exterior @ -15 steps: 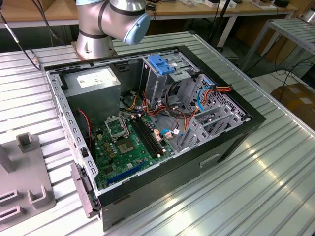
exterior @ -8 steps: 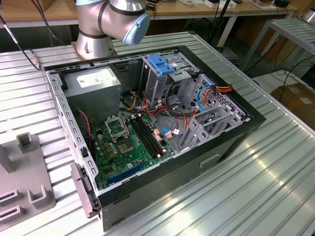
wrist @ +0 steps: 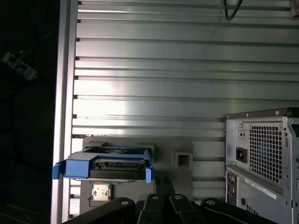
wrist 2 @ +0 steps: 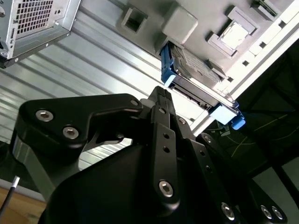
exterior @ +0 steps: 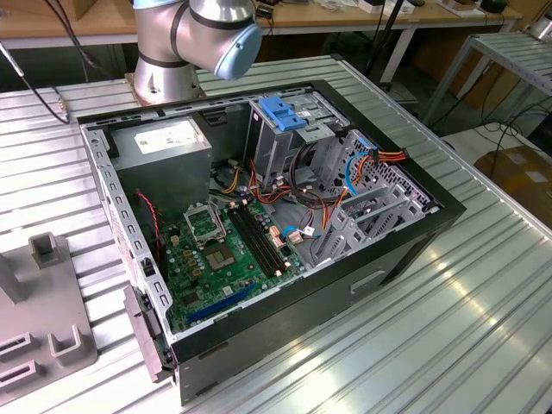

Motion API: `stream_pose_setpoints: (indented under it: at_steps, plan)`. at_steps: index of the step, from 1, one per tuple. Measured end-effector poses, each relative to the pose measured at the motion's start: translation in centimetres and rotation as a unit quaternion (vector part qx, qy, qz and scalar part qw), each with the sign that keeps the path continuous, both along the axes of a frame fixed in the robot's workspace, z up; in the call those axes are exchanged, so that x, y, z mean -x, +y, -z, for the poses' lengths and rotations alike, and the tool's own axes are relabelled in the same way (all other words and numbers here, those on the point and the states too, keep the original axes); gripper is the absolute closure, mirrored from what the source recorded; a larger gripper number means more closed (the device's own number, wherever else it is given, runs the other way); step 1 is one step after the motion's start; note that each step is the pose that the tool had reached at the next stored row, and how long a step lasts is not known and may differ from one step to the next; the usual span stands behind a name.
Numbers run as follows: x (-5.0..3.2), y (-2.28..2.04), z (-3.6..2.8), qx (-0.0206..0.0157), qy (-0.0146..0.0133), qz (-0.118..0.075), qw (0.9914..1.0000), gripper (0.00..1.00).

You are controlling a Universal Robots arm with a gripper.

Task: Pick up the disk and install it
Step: 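Reach for the disk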

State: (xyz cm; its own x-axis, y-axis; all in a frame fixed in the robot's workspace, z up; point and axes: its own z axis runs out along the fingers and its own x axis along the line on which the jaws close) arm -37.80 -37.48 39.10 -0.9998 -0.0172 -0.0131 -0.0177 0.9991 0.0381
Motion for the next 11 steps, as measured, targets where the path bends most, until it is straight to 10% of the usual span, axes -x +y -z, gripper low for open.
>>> stream_pose_setpoints:
  at_steps: [11]
  plan:
    - [6.04,0.00,0.01,-0.0001,0.0025,0.000,1.00000,0.90]
